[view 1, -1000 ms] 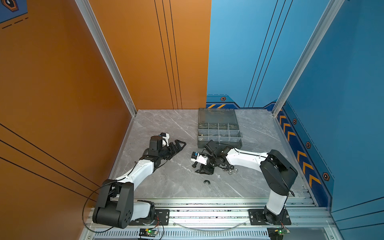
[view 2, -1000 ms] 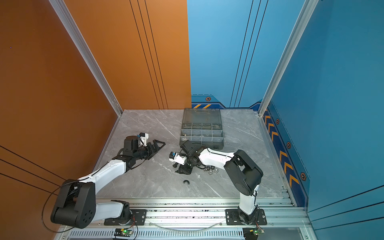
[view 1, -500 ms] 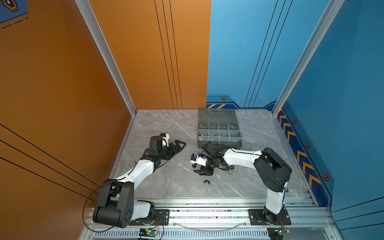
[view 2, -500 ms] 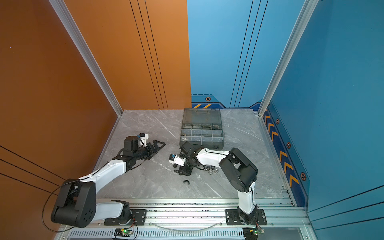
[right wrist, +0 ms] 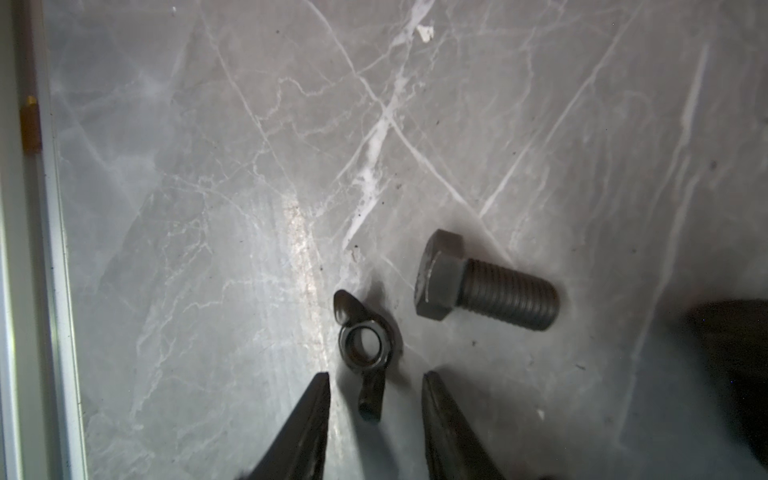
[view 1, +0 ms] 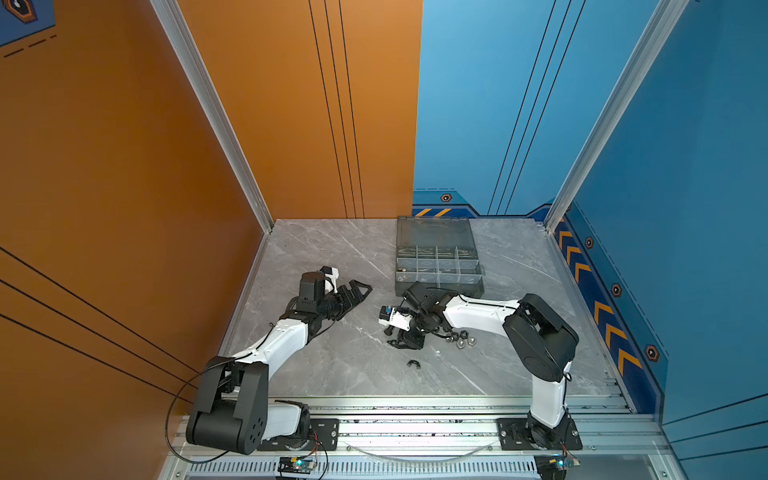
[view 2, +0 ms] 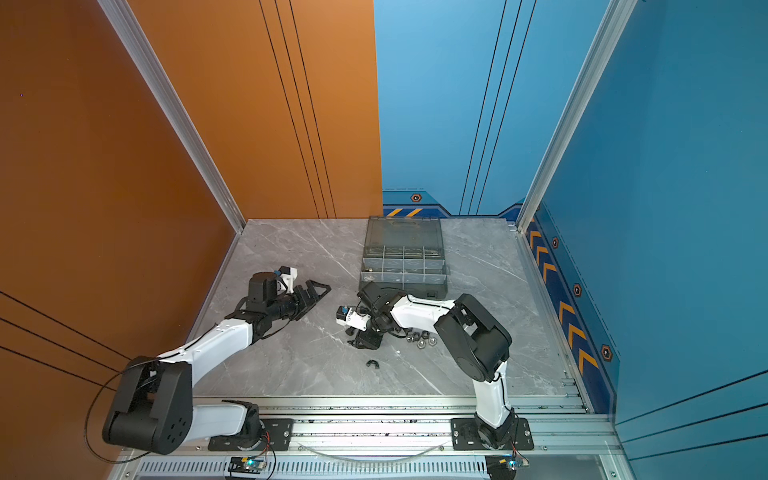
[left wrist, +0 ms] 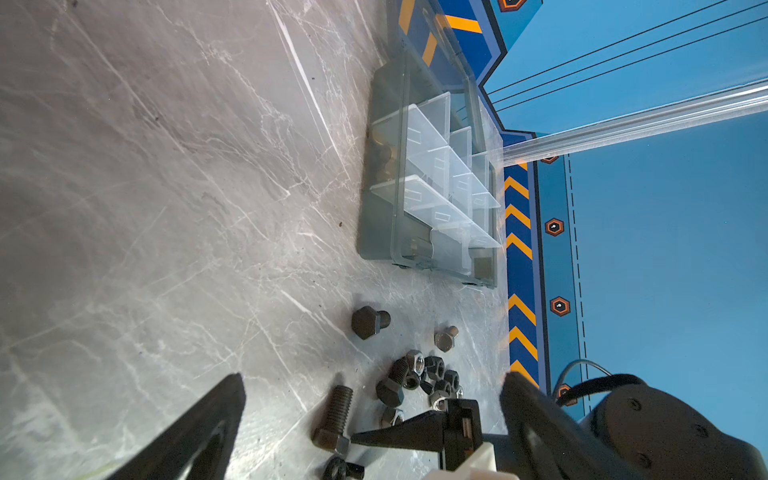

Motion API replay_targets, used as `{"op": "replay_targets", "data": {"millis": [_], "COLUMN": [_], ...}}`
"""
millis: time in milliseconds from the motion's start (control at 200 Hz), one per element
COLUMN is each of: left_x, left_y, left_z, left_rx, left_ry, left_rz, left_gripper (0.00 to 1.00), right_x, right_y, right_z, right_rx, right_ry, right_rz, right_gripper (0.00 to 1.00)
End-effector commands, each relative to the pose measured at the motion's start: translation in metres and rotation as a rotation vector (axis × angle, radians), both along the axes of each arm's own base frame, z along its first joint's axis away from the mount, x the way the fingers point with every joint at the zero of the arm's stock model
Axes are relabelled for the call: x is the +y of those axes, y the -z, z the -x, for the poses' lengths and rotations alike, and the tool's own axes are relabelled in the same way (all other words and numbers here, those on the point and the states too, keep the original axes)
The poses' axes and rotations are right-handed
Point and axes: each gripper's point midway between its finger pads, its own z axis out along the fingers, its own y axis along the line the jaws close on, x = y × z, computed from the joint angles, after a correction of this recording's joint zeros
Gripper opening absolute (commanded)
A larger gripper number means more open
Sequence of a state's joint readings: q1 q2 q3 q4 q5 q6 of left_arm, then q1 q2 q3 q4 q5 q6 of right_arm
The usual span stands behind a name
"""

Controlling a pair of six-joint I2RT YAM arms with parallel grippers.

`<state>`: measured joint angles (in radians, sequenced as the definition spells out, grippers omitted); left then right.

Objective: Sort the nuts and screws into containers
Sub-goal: 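Lower the right gripper and grasp the black wing nut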

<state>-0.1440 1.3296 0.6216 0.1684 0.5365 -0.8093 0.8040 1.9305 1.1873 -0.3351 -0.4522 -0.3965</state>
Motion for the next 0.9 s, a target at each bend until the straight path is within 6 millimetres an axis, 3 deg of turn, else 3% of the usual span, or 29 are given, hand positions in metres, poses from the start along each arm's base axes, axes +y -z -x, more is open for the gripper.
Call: {"op": "replay_targets", "data": {"millis": [0, 896], "left_x": [0.0002, 0.0016], "left_y": [0.0067, 0.007], "left_z": [0.0045, 0.0068], "left_rx": [0.012, 0.012], "left_ry": [0.014, 0.011], "left_rz": [0.006, 0.005], "left_gripper": [0.97, 0.98], "right_x": [0.0028, -0.0013], "right_y": [0.0037, 0.0039], "right_z": [-0.0031, 0.0017], "right_rx": [0.007, 0.035], "right_ry": [-0.015, -0.003], "right_rz": [-0.006, 0.006], "right_gripper": [0.36, 0.05]}}
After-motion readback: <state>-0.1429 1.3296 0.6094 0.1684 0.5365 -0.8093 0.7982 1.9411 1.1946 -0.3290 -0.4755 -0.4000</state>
